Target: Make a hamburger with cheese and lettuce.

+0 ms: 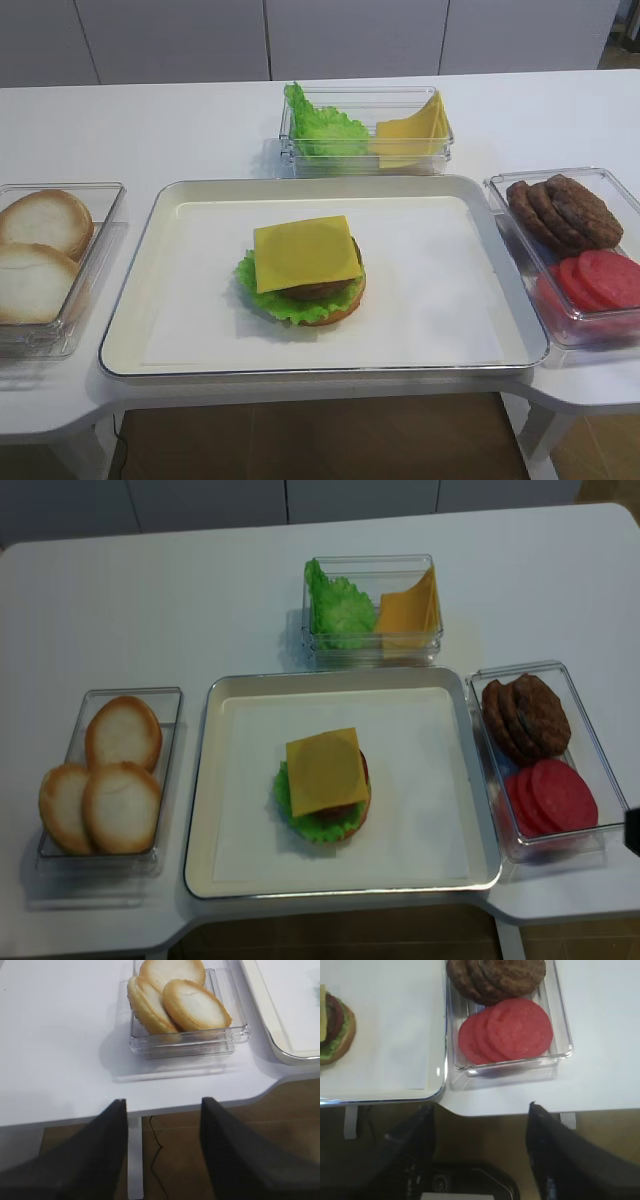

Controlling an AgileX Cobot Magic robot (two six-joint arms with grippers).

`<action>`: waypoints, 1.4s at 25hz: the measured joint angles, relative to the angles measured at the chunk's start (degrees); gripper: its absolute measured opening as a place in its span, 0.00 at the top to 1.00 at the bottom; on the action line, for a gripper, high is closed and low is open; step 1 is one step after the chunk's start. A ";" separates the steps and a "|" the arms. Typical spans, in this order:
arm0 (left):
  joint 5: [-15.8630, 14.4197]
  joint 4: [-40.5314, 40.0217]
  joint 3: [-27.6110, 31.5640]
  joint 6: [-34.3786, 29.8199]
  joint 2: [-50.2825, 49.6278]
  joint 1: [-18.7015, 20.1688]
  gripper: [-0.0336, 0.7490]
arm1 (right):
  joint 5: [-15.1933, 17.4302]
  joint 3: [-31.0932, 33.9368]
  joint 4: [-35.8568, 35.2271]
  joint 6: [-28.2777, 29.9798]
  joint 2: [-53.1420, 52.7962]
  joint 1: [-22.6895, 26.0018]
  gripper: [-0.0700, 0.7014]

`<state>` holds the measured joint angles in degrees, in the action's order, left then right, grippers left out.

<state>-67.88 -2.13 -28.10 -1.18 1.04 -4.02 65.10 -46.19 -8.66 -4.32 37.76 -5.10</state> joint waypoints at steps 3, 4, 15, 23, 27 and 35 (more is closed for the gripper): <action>0.00 0.00 0.00 0.00 0.00 0.00 0.51 | 0.26 0.00 0.14 0.00 -5.88 0.00 0.33; 0.00 0.00 0.00 0.00 0.00 0.00 0.51 | 0.53 0.00 0.17 0.00 -7.71 0.00 0.33; 0.00 0.00 0.00 0.00 0.00 0.00 0.51 | 7.86 3.52 2.37 0.00 -23.41 0.00 0.33; 0.00 0.00 0.00 0.00 0.00 0.00 0.51 | 8.45 4.69 2.59 1.63 -35.77 0.00 0.33; 0.00 0.00 0.00 0.00 0.00 0.00 0.51 | 8.57 4.69 2.78 2.50 -38.85 0.00 0.33; 0.00 0.00 0.00 0.00 0.00 0.00 0.51 | 8.69 10.78 3.02 6.94 -39.06 0.00 0.33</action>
<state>-67.88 -2.13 -28.10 -1.18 1.04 -4.02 73.79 -35.41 -5.64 2.62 -1.30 -5.10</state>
